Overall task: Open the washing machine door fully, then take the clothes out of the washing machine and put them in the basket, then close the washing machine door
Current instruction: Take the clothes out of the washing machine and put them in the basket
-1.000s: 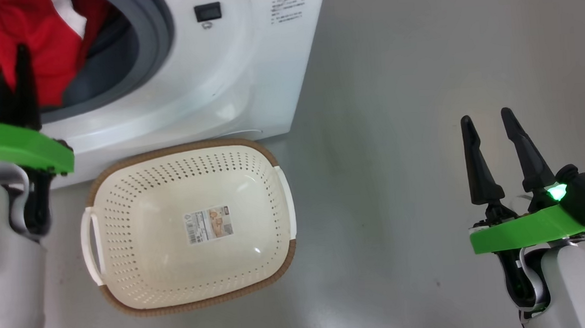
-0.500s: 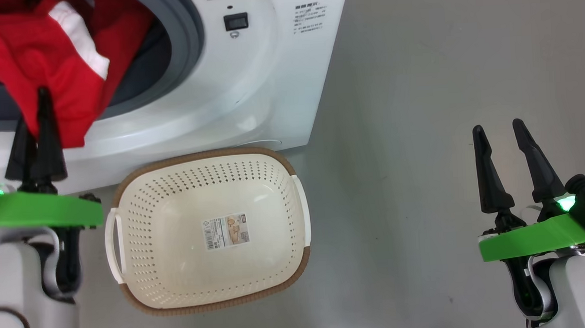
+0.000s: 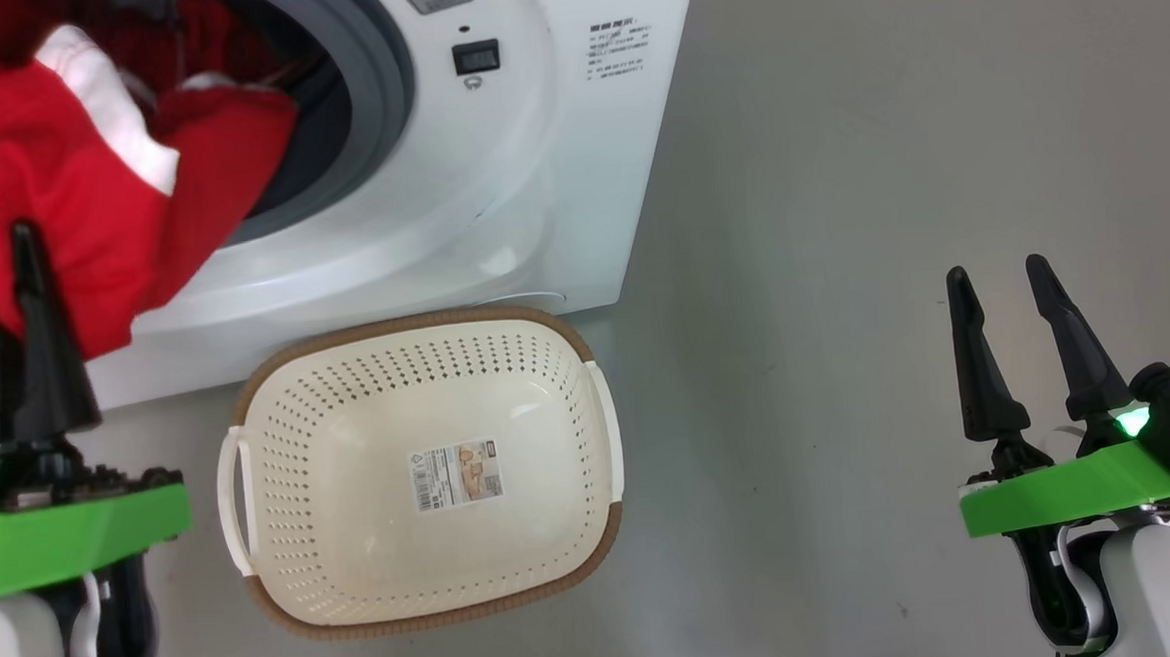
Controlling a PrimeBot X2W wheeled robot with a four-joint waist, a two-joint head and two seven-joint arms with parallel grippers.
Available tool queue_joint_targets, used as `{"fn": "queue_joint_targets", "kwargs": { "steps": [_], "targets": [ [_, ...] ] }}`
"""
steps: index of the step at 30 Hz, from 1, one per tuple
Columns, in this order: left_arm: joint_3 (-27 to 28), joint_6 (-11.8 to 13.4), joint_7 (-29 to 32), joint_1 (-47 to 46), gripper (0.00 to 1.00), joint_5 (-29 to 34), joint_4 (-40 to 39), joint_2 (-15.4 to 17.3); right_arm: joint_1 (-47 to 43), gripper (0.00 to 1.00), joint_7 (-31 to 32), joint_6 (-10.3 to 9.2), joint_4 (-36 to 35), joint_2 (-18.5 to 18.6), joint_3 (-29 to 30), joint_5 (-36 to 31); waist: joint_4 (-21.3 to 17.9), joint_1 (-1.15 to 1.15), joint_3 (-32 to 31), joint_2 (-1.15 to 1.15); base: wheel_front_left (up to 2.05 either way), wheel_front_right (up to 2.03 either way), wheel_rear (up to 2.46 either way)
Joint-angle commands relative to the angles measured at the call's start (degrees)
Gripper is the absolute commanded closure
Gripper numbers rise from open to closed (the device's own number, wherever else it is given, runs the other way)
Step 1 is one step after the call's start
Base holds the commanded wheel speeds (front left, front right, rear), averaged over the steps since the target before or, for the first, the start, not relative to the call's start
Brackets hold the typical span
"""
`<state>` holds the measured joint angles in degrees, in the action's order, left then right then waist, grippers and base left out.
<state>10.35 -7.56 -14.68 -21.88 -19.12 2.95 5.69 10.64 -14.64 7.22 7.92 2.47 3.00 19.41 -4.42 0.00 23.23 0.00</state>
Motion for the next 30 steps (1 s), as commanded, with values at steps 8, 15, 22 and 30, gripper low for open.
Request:
{"fn": "queue_joint_targets", "kwargs": {
  "steps": [8, 15, 22, 30],
  "targets": [
    [1.97, 0.08, -0.31, 3.54, 1.00, 1.02, -5.21, 0.07, -1.21, 0.00, -0.36, 0.26, -1.21, 0.41, -1.23, -0.75, 0.03, 0.00, -0.49, 0.00, 0.00, 0.00, 0.00],
    [0.08, 0.08, -0.31, 4.98, 1.00, 0.98, -0.84, 0.03, -1.15, 0.00, -0.36, 0.26, -1.21, 0.41, -1.62, -0.63, -0.16, 0.00, -0.22, 0.00, 0.00, 0.00, 0.00],
    [-3.90, 0.08, -0.31, 5.83, 1.00, 0.59, 8.78, -0.21, -0.43, 0.00, -0.36, 0.26, -1.44, 0.41, -2.14, -0.19, -0.51, 0.00, 1.75, 0.00, 0.00, 0.00, 0.00],
    [-9.55, 0.08, -0.31, 2.49, 1.00, -1.55, 21.52, 1.31, 0.74, 0.00, -0.36, 0.26, -1.90, 0.41, -2.26, 0.21, -1.22, 0.00, 5.06, 0.00, 0.00, 0.00, 0.00]
  ]
}}
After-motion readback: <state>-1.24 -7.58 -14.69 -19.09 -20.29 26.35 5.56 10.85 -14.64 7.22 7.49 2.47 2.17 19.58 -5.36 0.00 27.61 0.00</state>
